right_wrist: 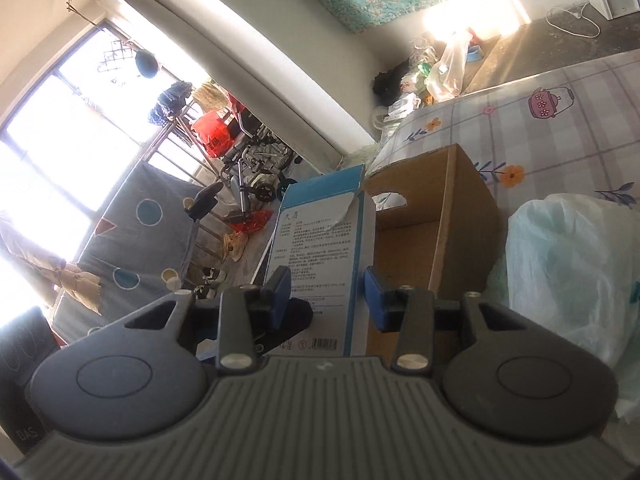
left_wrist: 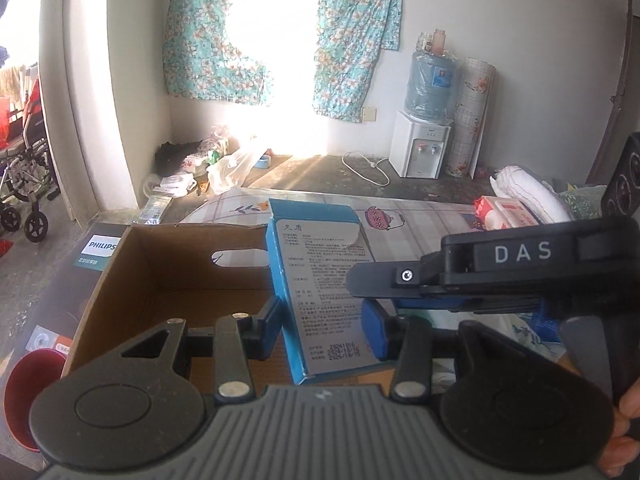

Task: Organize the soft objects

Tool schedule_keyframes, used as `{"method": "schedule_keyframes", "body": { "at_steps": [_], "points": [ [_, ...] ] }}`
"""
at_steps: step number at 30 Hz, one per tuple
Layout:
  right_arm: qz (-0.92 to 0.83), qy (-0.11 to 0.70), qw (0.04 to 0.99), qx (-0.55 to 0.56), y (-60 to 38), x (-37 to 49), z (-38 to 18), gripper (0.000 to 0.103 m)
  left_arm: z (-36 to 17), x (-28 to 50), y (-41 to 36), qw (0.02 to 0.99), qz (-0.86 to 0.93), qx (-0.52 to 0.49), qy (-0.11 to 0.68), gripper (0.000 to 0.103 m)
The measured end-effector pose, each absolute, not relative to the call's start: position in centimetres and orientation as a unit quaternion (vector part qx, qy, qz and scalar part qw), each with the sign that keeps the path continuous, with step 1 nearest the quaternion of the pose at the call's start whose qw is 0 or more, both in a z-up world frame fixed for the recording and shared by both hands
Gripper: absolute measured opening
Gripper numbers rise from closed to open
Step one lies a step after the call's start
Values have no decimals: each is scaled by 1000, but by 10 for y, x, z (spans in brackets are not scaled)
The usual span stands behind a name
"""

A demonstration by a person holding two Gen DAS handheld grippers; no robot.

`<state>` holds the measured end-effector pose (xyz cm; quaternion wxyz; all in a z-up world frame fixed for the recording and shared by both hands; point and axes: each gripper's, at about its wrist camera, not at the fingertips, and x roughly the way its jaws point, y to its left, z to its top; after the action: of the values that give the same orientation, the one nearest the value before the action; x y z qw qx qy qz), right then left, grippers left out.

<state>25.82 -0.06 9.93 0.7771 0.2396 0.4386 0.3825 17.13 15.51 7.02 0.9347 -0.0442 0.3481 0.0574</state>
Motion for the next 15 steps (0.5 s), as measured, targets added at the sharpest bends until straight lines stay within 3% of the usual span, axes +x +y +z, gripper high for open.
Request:
{"method": "schedule_keyframes", "body": {
  "at_steps": [15],
  "points": [
    [353,459,789,206,15,308,56,41,-36,245,220,846,54,-113,519,46]
  ]
}}
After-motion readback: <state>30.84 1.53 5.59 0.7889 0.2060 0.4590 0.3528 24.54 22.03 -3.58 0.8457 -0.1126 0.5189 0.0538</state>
